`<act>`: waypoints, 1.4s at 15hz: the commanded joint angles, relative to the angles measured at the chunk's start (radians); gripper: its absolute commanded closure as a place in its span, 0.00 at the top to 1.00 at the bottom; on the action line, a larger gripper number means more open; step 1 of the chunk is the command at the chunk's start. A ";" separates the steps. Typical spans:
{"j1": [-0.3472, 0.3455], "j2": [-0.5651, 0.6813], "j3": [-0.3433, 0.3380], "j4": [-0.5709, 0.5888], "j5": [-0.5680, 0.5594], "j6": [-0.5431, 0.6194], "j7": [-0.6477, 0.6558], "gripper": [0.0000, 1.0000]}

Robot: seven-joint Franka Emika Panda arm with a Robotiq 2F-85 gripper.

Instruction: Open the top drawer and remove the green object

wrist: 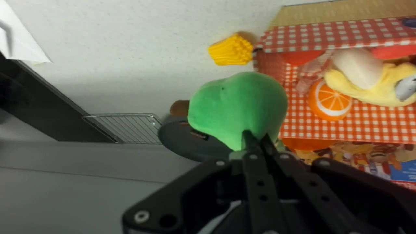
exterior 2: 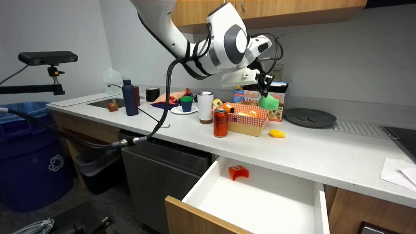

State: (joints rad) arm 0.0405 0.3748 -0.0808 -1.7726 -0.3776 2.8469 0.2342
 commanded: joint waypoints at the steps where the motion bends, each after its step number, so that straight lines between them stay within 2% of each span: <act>1: -0.018 0.094 0.102 0.089 0.156 0.041 -0.170 0.01; 4: -0.037 0.139 0.194 0.134 0.261 0.030 -0.287 0.01; 6: -0.040 0.164 0.221 0.164 0.297 0.017 -0.337 0.01; 7: -0.044 0.174 0.230 0.176 0.311 0.009 -0.358 0.29; 8: -0.046 0.183 0.235 0.188 0.322 0.003 -0.372 0.30; 13: -0.064 0.198 0.251 0.216 0.348 -0.018 -0.415 0.66; 17: -0.048 0.168 0.220 0.213 0.358 -0.104 -0.363 0.97; 18: -0.048 0.157 0.218 0.206 0.368 -0.128 -0.355 1.00; 21: -0.036 0.110 0.200 0.173 0.378 -0.180 -0.318 1.00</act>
State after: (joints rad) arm -0.0091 0.5362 0.1362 -1.5774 -0.0329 2.7313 -0.1099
